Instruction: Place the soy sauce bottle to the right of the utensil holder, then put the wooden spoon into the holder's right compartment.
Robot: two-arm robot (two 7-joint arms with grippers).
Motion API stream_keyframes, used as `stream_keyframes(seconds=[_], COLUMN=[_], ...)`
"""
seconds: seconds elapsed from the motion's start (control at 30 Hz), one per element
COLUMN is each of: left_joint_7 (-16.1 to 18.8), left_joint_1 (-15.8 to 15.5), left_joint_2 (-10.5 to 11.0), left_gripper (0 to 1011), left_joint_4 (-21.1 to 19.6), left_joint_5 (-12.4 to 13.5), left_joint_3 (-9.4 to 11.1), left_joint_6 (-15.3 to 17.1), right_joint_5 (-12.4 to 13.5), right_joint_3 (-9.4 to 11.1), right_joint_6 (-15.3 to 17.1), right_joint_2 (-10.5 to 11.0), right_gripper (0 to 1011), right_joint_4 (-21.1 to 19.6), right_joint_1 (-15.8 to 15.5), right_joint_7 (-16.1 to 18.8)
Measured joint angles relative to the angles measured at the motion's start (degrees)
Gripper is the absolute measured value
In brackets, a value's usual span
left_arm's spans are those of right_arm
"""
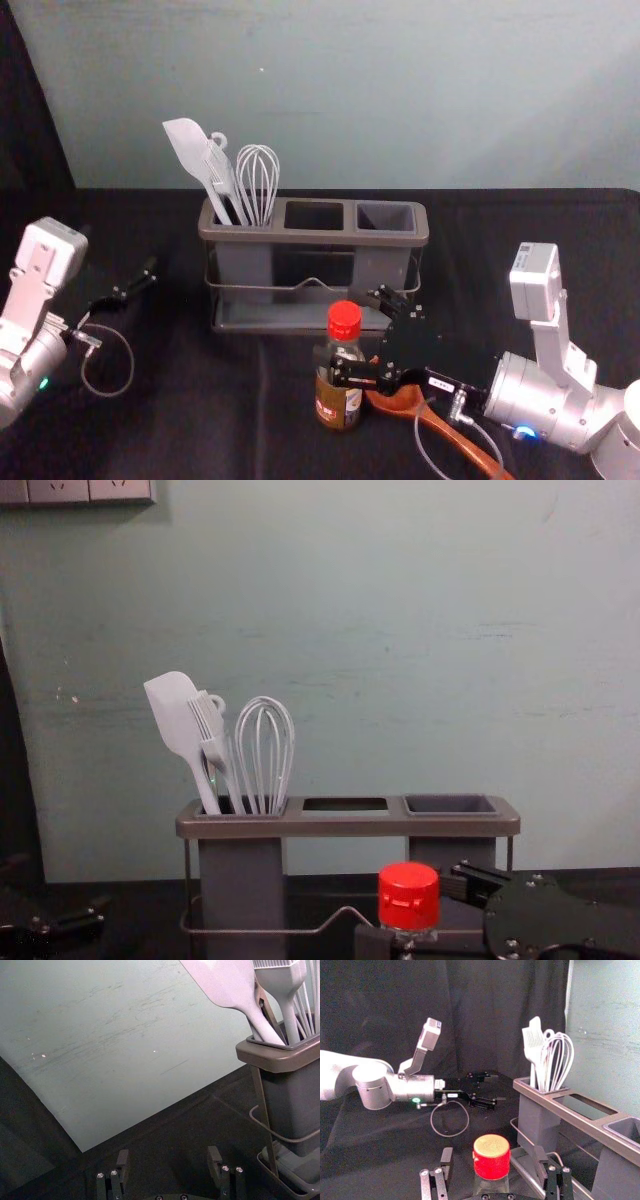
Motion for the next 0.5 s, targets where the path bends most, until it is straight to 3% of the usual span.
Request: stream_keyframes(seconds=[0.23,0.5], left_joint_7=[0.00,0.00], left_joint_1=[0.00,0.00], left_joint_2=[0.00,0.00], left_gripper=[1012,1012], left_joint_4=[0.00,0.00], left_joint_5=[0.00,0.00], left_joint_3=[0.00,0.00], left_joint_6=[0.00,0.00], right_joint_5=[0.06,0.13], right_joint_3=[0.04,0.09], right_joint_6=[0.00,-0.01], right_joint_2=[0.03,0.07], right_gripper=[997,788], right_joint_4=[-0.03,-0.08], right_joint_1=[-0.03,-0.07], right_joint_7=[0.00,0.01])
